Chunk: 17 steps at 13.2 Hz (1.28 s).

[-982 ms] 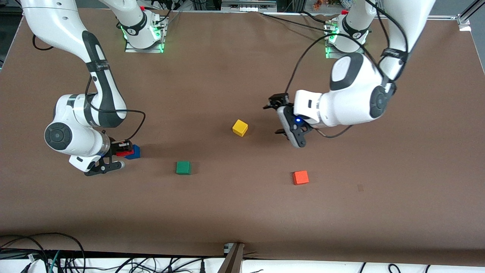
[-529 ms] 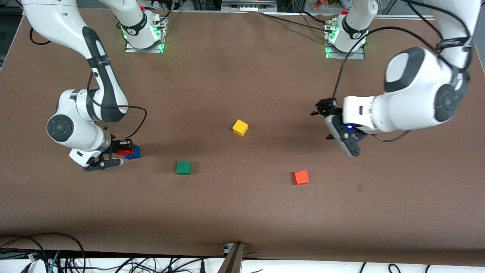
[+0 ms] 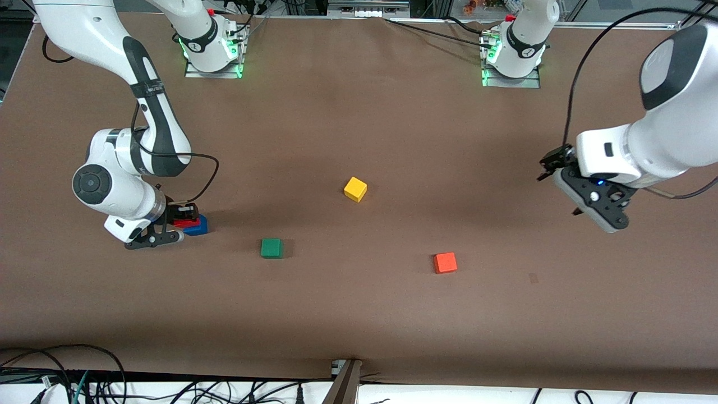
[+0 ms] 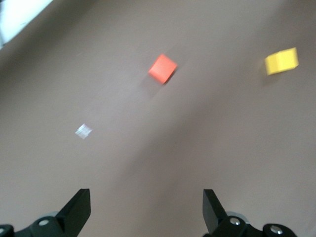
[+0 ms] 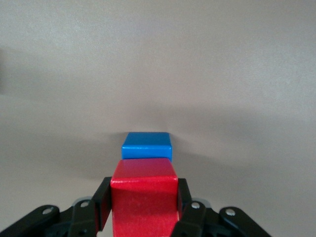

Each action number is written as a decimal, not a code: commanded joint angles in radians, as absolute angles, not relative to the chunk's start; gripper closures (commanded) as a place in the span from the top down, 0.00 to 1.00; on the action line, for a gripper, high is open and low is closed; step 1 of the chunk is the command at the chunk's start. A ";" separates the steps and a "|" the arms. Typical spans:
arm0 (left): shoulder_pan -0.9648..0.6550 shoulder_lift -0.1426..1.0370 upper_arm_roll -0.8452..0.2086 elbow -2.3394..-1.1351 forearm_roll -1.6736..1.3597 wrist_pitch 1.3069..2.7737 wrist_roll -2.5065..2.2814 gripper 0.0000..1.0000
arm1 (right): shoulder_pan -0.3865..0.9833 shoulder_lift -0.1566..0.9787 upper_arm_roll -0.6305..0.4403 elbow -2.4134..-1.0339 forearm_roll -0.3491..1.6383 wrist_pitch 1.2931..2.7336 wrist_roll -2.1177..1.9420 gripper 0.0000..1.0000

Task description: Pass red block to right arm, stack on blue

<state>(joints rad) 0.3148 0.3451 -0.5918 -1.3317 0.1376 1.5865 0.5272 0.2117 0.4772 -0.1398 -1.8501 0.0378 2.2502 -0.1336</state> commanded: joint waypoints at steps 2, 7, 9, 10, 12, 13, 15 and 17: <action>0.307 0.331 -0.603 -1.287 0.219 1.491 0.506 1.00 | 0.218 0.446 -0.141 -1.884 0.009 2.275 -0.112 0.15; 0.160 0.216 -0.360 -1.347 0.213 1.496 0.326 1.00 | 0.219 0.453 -0.140 -1.884 0.003 2.283 -0.112 0.15; 0.051 0.198 -0.179 -1.357 0.166 1.514 0.252 1.00 | 0.219 0.454 -0.140 -1.884 0.003 2.290 -0.112 0.15; 0.017 0.180 -0.105 -1.399 0.125 1.566 0.220 1.00 | 0.221 0.454 -0.140 -1.884 0.003 2.290 -0.110 0.15; 0.015 0.088 -0.026 -1.567 0.030 1.717 0.210 1.00 | 0.222 0.454 -0.140 -1.885 0.003 2.290 -0.110 0.15; 0.015 0.049 -0.022 -1.625 0.014 1.773 0.209 1.00 | 0.222 0.454 -0.140 -1.884 0.003 2.290 -0.112 0.18; 0.005 0.034 -0.026 -1.618 0.084 1.782 0.195 1.00 | 0.224 0.454 -0.141 -1.878 0.000 2.289 -0.121 0.97; 0.002 0.029 -0.044 -1.606 0.100 1.741 0.132 1.00 | 0.222 0.453 -0.141 -1.859 -0.027 2.280 -0.126 1.00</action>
